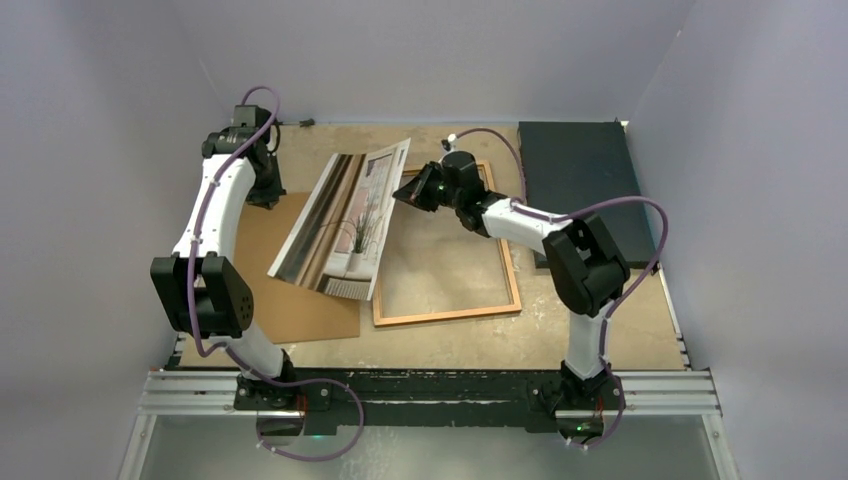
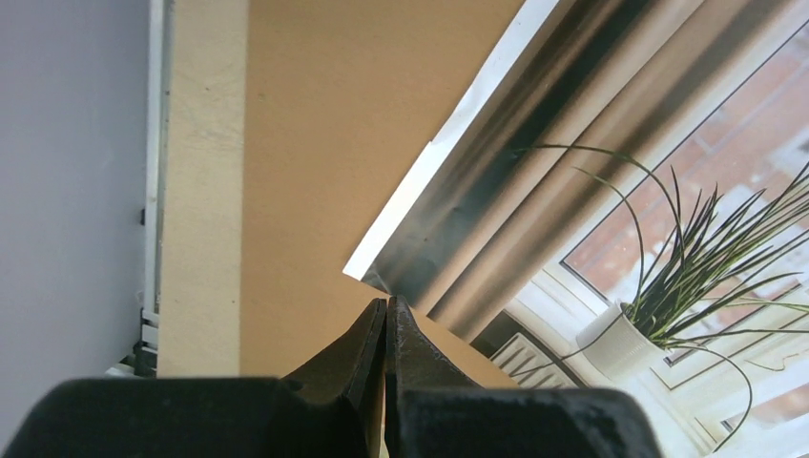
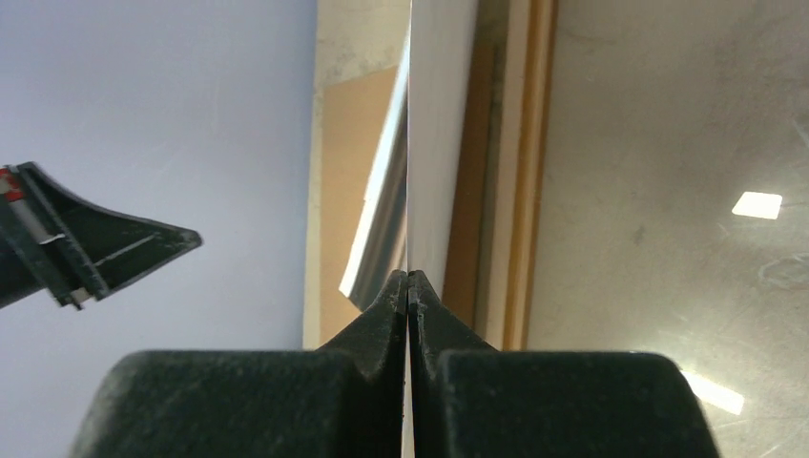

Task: Put the photo into the frame

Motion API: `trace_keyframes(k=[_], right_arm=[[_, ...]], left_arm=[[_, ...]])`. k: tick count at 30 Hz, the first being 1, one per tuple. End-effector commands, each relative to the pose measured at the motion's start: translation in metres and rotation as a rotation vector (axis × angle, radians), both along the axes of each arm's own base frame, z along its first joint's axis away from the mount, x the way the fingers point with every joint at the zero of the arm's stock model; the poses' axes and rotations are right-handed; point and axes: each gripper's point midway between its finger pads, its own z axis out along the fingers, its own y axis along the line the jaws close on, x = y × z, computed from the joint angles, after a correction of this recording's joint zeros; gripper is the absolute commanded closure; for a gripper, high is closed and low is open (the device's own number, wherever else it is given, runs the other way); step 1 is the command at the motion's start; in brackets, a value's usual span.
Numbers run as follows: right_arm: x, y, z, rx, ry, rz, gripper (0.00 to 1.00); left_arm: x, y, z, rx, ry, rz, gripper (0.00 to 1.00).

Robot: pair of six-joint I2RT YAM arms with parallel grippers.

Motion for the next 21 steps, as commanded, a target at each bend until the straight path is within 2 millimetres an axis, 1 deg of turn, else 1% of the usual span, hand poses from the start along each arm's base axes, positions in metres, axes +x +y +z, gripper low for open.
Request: trace_keyframes(k=[1,3,8,12,18,21], right_arm=[[0.000,0.002,0.062,0.085,-0.104,-0.012,1.00],[-0.001,0.001,0.065,0.088,-0.107,-0.011,1.00],[-0.004,0.000,0.071,0.100,-0.119,-0.007,1.00],[-0.005,0.001,0.072,0.105,-0.121,-0.004,1.00],[-0.005,0.002,0.075,0.112,-0.124,-0.003,1.00],[-0.005,0.004,0.075,0.115,-0.123,-0.003,1.00]], left_arm=[[0.004,-0.018,0.022,-0.081,-0.040,-0.043,1.00],[0.005,-0.020,0.024,-0.093,-0.046,-0.046,1.00],[0.000,-0.027,0.018,-0.129,-0.025,-0.061,1.00],[0.001,-0.029,0.016,-0.150,-0.022,-0.063,1.00],[-0.001,-0.031,0.017,-0.169,-0.023,-0.063,1.00],[-0.002,-0.028,0.015,-0.169,-0.020,-0.047,1.00]])
